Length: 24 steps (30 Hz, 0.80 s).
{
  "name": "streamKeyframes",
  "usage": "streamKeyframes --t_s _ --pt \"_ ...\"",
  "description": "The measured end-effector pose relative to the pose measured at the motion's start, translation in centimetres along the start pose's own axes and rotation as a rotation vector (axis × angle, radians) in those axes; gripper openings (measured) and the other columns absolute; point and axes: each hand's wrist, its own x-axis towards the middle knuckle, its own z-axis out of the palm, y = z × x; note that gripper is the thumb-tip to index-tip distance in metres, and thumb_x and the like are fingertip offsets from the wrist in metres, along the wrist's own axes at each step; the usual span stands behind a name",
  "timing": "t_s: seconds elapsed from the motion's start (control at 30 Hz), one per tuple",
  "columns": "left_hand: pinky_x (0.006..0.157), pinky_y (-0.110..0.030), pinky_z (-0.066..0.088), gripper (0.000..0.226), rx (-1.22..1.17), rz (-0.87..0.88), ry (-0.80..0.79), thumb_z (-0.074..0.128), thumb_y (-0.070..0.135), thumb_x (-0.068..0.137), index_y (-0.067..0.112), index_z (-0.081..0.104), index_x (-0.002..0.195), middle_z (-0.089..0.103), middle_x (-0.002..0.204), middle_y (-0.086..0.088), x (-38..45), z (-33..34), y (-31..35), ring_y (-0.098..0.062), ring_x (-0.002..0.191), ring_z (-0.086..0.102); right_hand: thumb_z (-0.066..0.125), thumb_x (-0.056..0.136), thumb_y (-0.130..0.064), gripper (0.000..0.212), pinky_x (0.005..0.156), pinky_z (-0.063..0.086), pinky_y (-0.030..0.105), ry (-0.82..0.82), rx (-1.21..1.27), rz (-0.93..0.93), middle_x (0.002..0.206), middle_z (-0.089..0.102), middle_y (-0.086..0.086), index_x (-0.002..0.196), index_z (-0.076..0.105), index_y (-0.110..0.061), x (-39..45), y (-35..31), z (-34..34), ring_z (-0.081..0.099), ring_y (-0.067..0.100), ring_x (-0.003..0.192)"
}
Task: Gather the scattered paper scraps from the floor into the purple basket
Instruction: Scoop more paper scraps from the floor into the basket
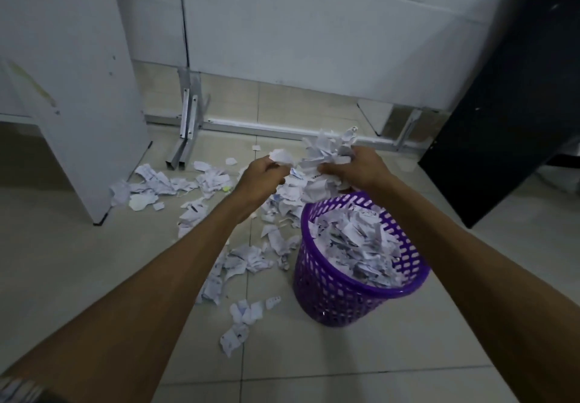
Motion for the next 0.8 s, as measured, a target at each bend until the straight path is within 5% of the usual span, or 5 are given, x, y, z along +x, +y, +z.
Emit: streamKeyframes --t_s 0.2,0.37,0.47,0.63,0.8 --pt "0.089 -0.044 0.056 0.021 0.076 -0.036 -0.074 0.065 0.017 0.086 0.014 0.067 0.108 0.070 0.104 -0.010 -1.4 4.2 -2.1 -0.027 0.097 0.067 0.086 0.073 -0.034 0.060 0.072 0.060 0.039 0.001 -0.201 0.057 0.104 0.068 0.012 0.121 0.062 -0.007 -0.8 5.2 -1.1 0.070 0.025 0.083" --pt "0.093 -0.038 0.055 0.052 0.095 -0.011 -0.171 0.070 0.004 0.081 0.015 0.060 0.130 0.066 0.124 0.000 -1.6 6.1 -2.7 -0.015 0.109 0.063 0.088 0.061 -0.051 0.068 0.062 0.041 0.020 -0.082 -0.293 0.023 0.111 0.069 -0.002 0.117 0.066 -0.020 -1.4 8.7 -1.1 0.060 0.015 0.091" --pt "0.091 -0.036 0.056 0.060 0.178 0.012 -0.200 0.076 0.005 0.074 0.019 0.061 0.131 0.064 0.123 0.002 -1.5 6.3 -2.4 -0.013 0.108 0.062 0.084 0.058 -0.061 0.081 0.074 0.044 0.026 -0.116 -0.248 0.020 0.124 0.064 0.000 0.127 0.062 -0.024 -1.6 9.6 -1.7 0.059 0.017 0.103" --pt "0.086 -0.037 0.058 0.057 0.210 0.058 -0.184 0.070 0.001 0.075 0.023 0.063 0.127 0.065 0.119 0.003 -1.5 6.8 -2.6 -0.014 0.103 0.066 0.065 0.069 -0.077 0.075 0.083 0.044 0.031 -0.041 -0.089 0.010 0.132 0.060 -0.003 0.127 0.060 -0.032 -2.2 10.4 -2.7 0.056 0.014 0.108" --pt "0.070 -0.026 0.060 0.039 0.124 0.061 -0.015 0.059 0.002 0.088 0.023 0.068 0.119 0.072 0.102 0.001 -1.4 7.0 -3.8 -0.006 0.080 0.070 0.058 0.082 -0.069 0.073 0.100 0.035 0.031 -0.085 -0.080 -0.080 0.152 0.044 -0.004 0.144 0.046 -0.033 -2.6 11.4 -2.1 0.042 0.018 0.137"
